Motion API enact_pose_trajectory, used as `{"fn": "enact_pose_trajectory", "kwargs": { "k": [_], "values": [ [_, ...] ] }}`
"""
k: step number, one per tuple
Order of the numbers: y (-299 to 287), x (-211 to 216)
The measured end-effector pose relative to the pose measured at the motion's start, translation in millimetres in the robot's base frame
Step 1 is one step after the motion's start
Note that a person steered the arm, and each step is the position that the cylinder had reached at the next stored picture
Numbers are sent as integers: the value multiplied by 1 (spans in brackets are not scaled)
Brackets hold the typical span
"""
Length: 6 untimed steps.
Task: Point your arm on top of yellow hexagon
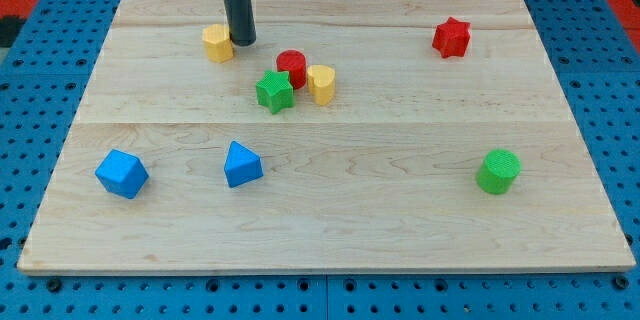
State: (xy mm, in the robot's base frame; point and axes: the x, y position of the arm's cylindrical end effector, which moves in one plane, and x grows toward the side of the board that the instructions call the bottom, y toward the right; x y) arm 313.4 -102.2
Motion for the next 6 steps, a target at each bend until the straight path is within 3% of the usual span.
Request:
{"fn": "enact_pose_trajectory", "kwargs": {
  "k": [1, 6],
  "values": [
    [10, -33],
    [-7, -33]
  ]
}}
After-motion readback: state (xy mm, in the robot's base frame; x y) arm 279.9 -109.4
